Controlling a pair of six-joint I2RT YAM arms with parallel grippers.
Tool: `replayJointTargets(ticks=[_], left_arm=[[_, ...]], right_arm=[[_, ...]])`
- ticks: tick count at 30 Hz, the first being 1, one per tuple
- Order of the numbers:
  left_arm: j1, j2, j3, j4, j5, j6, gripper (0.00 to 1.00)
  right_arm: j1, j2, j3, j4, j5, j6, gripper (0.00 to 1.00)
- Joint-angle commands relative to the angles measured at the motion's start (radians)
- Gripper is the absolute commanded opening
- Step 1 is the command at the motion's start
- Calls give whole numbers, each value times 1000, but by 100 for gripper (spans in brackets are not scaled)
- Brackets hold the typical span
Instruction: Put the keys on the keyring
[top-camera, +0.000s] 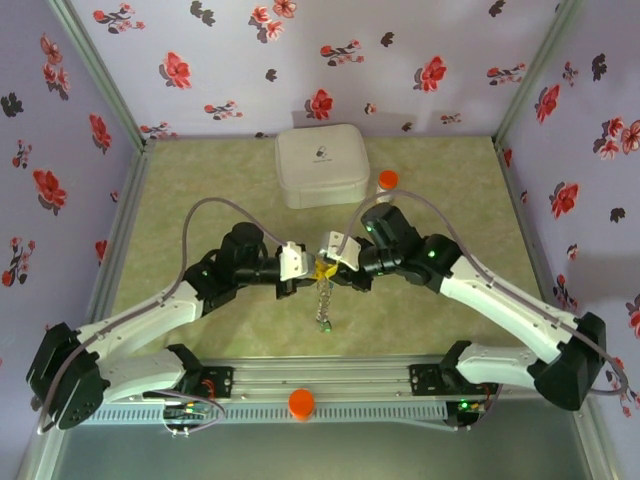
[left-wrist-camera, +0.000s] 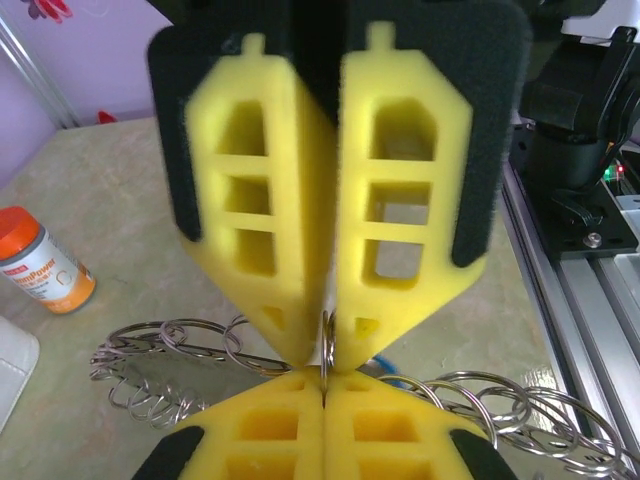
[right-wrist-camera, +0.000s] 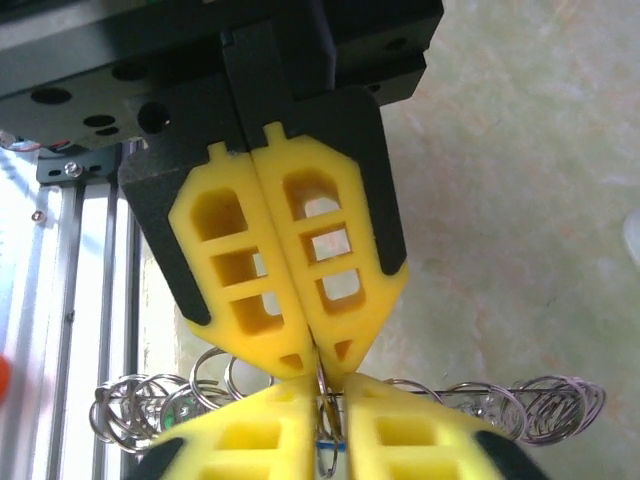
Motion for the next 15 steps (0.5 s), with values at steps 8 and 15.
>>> replayJointTargets(ticks=[8,15], left_arm=[[-4,-54,-87,211,12,-68,0],[-3,-46,-120,314,12,-103,0]], right_arm=[[-55,-218,-206,271,-12,235,26],[-55,-276,-325,327,-33,354,29]])
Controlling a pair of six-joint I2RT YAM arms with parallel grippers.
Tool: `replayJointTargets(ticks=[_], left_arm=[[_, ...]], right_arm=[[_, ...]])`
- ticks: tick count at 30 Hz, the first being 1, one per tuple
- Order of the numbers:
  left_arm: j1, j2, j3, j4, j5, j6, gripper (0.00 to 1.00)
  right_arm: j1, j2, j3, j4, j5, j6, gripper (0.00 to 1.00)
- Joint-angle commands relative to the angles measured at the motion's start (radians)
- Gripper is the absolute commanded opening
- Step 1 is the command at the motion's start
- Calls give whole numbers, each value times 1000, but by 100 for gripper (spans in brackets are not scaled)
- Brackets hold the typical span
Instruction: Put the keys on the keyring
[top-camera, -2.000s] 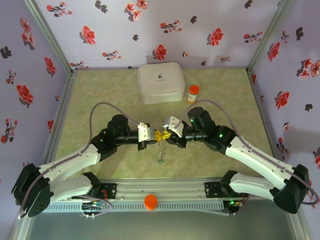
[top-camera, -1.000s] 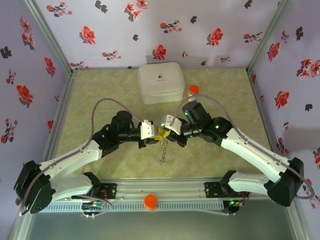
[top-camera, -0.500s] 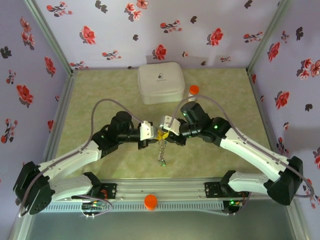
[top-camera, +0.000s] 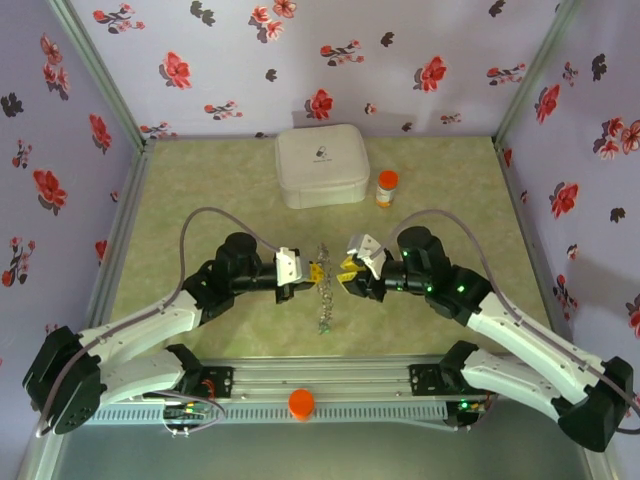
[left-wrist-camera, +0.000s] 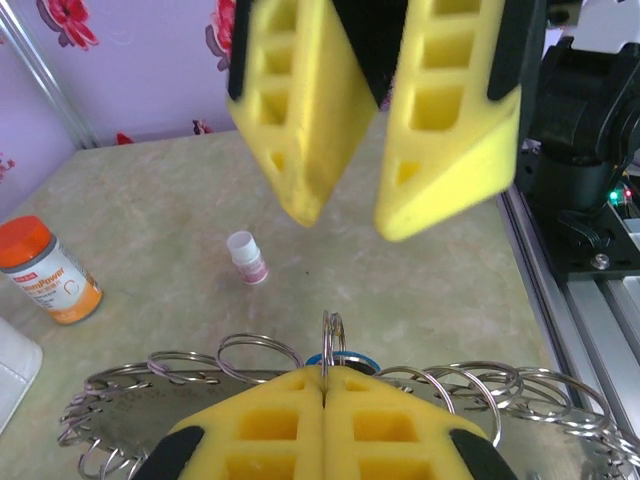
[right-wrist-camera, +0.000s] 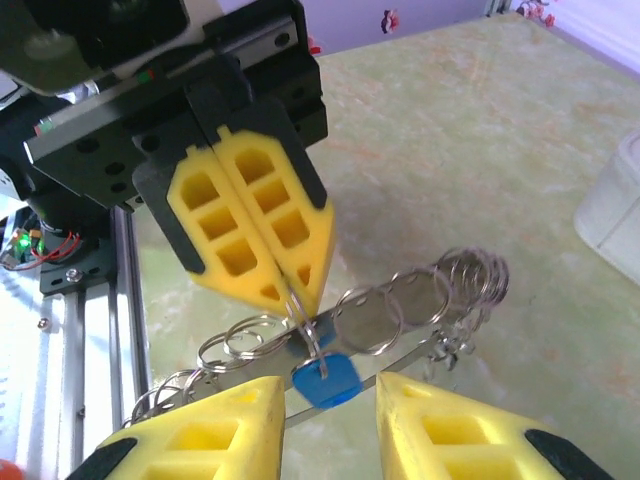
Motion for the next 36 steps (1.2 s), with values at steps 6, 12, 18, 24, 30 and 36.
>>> replayJointTargets(ticks=[6,12,18,24,30,36], left_arm=[[-2,-20,0,118,18,-33,0],[-2,-16,-3,130,27,-41,0],[-3,-22,-3,128,36,-47,0],[-2,-24,-7,123,41,-47,0],[-2,-24,-7,124,43,-49,0],[-2,-27,-4,117,45,-50,0]], right_arm=[[-6,3,-73,149,-62,128,29],[-6,19,-73,162,-52,118,28],[-6,44,-49,152,-50,93,27],[-6,38,-38,144,-54,73,28],[-3,10,-64,167,-35,-5,28],[-1,7,-67,187,-36,-42,27]])
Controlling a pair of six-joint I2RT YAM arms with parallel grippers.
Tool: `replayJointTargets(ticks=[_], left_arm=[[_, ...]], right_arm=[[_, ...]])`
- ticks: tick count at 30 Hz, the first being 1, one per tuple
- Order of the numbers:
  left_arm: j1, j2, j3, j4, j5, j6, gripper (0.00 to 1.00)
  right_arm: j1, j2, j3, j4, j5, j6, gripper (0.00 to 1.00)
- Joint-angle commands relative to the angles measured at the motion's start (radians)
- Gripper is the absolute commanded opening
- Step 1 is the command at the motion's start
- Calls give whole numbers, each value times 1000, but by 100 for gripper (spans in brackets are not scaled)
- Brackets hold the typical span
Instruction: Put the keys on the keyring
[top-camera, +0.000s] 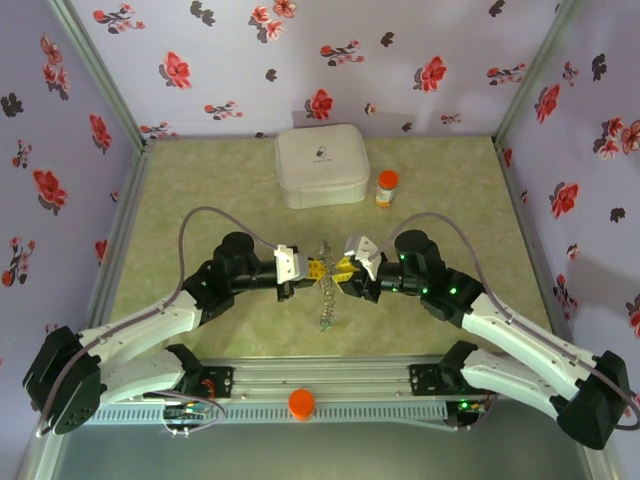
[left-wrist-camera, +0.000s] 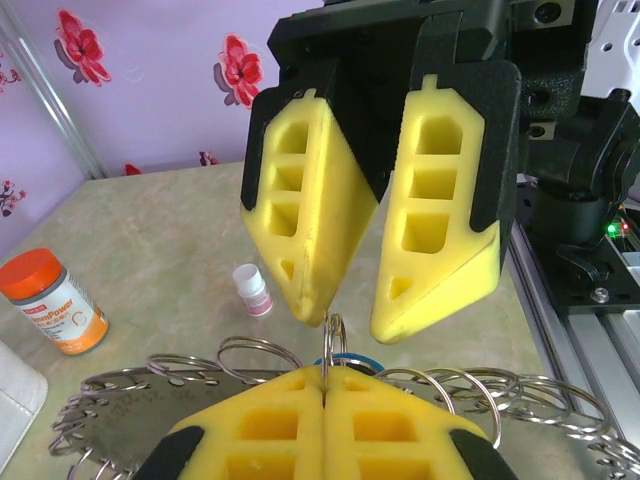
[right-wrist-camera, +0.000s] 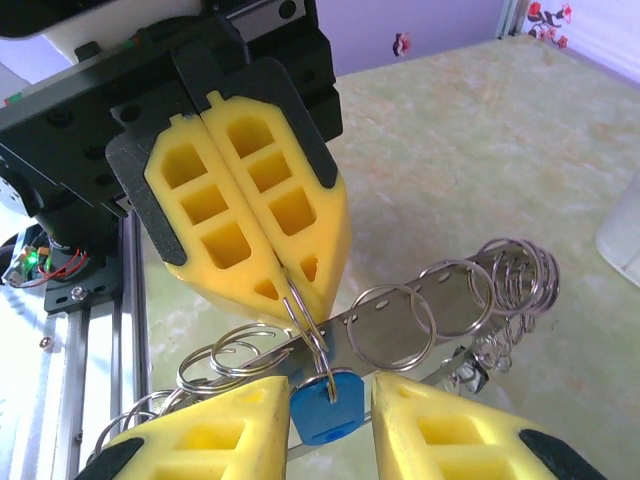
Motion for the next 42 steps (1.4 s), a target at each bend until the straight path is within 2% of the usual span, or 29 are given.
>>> replayJointTargets(ticks=[1,6,13,21,32,38,42], left_arm=[[-2,-27,-2,51,27,-12,0],[-2,-27,2,45,28,-8,0],[-2,-27,4,45,30,-8,0],[-2,-33,4,43,31,-11,0],[-2,-32,15,49,41,-10,0],[-1,-27,18,45,43,-5,0],[-2,-20,22,47,48,-4,0]], right_arm=[[-1,-12,2,38,2,-45,27],[2,-1,5,51,-16,-46,22],[4,6,7,40,-11,-52,8],[5,31,9,21,-13,-59,0],[30,105,-1,66,-4,-54,0],[30,61,-15,78,26,-59,11],[29,31,-23,85,42,-66,13]])
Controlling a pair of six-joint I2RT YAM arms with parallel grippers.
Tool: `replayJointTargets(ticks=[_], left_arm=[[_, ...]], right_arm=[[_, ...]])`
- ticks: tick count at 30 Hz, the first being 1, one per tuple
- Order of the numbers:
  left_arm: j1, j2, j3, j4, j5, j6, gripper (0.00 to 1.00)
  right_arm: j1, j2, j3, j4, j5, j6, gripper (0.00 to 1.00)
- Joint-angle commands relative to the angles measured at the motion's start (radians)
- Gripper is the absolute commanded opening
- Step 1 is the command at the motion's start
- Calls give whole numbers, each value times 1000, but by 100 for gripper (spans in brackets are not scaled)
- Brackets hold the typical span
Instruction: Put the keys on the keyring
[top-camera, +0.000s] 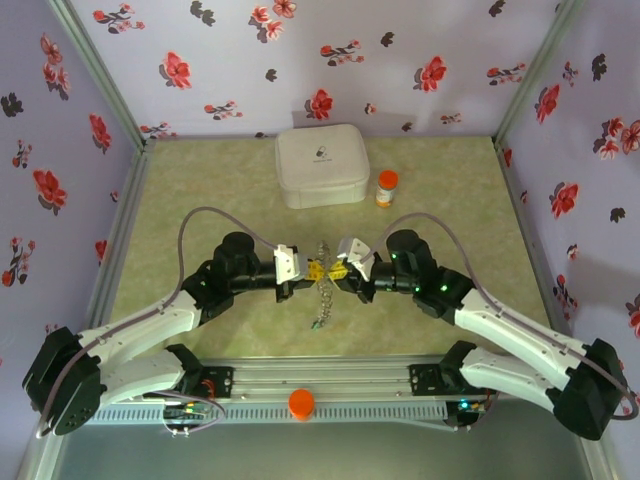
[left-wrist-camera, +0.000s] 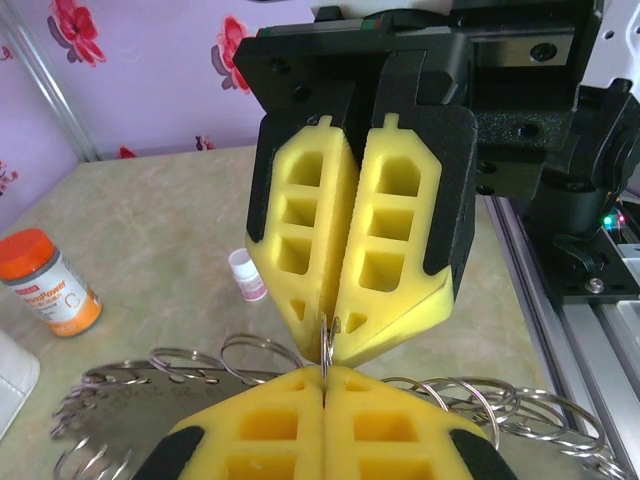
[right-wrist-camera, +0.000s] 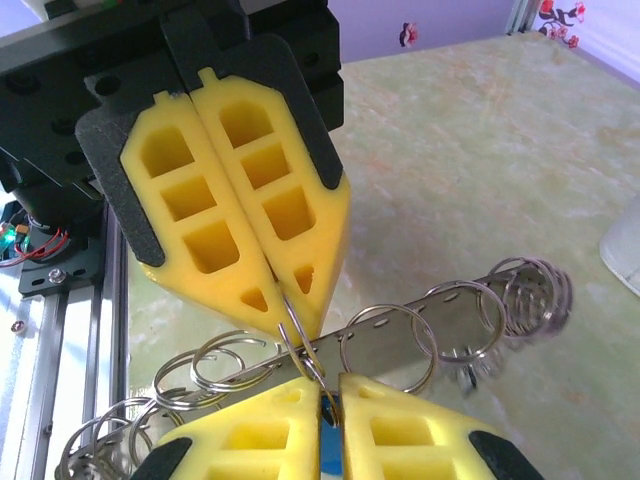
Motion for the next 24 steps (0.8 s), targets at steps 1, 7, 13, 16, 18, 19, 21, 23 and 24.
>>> replayJointTargets(ticks=[1,7,13,16,18,19,21,23,24], left_arm=[[-8,-14,25,78,46,-1,0],[-7,-13,22,76,47,-2,0],[-8,-7,23,76,47,-1,0],[-8,-5,23,78,47,0,0],[-8,-5,24,79,47,-1,0],[-8,-5,24,80,47,-5,0],[-8,-6,27,81,51,-11,0],[-8,-10,27,78,51,-10,0],[-8,-11,27,74,51,-8,0]], right_arm=[[5,-29,-13,34,23,-21,13],[5,-39,-10,26,2,-28,20],[5,-47,-2,53,-53,-13,21],[5,-42,1,66,-69,-6,21],[5,-34,2,69,-73,-4,21],[5,-31,3,72,-73,-6,21],[5,-24,3,78,-70,-8,21],[5,-17,6,86,-72,-12,20],[4,-13,8,89,-73,-12,19]])
